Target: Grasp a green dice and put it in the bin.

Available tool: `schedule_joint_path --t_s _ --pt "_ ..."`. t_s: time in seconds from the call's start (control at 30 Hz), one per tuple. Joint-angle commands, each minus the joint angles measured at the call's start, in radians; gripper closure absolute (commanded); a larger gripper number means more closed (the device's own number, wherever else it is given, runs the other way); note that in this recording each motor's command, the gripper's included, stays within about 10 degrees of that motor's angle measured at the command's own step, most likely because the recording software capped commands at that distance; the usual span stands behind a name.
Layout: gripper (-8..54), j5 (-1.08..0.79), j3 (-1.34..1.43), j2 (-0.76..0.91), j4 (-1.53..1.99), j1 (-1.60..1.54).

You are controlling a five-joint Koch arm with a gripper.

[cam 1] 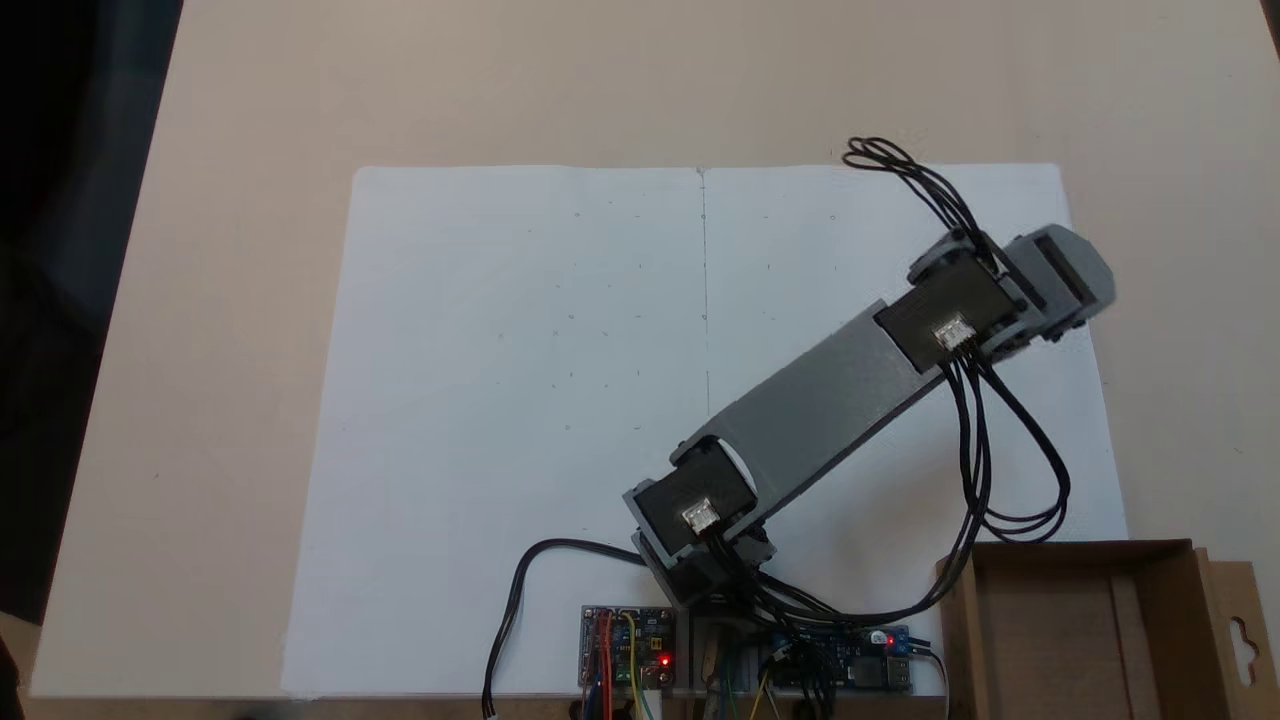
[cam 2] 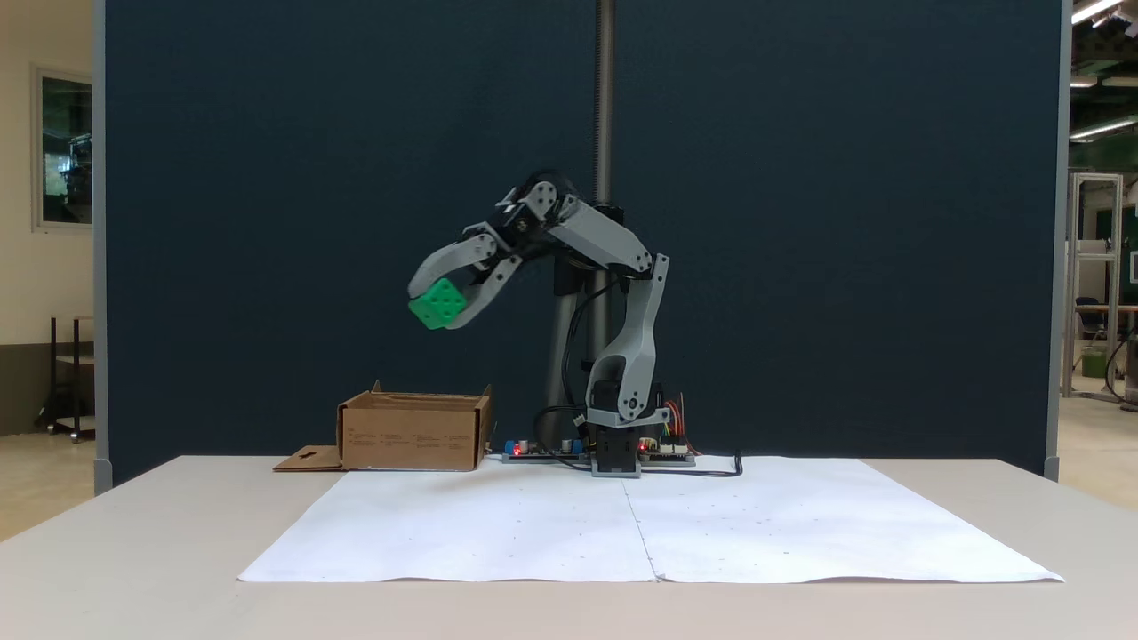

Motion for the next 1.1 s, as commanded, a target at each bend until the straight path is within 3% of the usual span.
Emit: schedule_joint_path --t_s 0.0,0.27,0.43,1.07 --pt "33.4 -0.104 -0.067 0.011 -0.075 0.115" --pt "33.4 -0.156 -0.067 -0.103 -0.123 0.495" --pt "33.5 -0.282 -0.067 -0.232 -0.12 0.723" --pt "33.4 -0.46 -0.035 -0.39 -0.012 0.839"
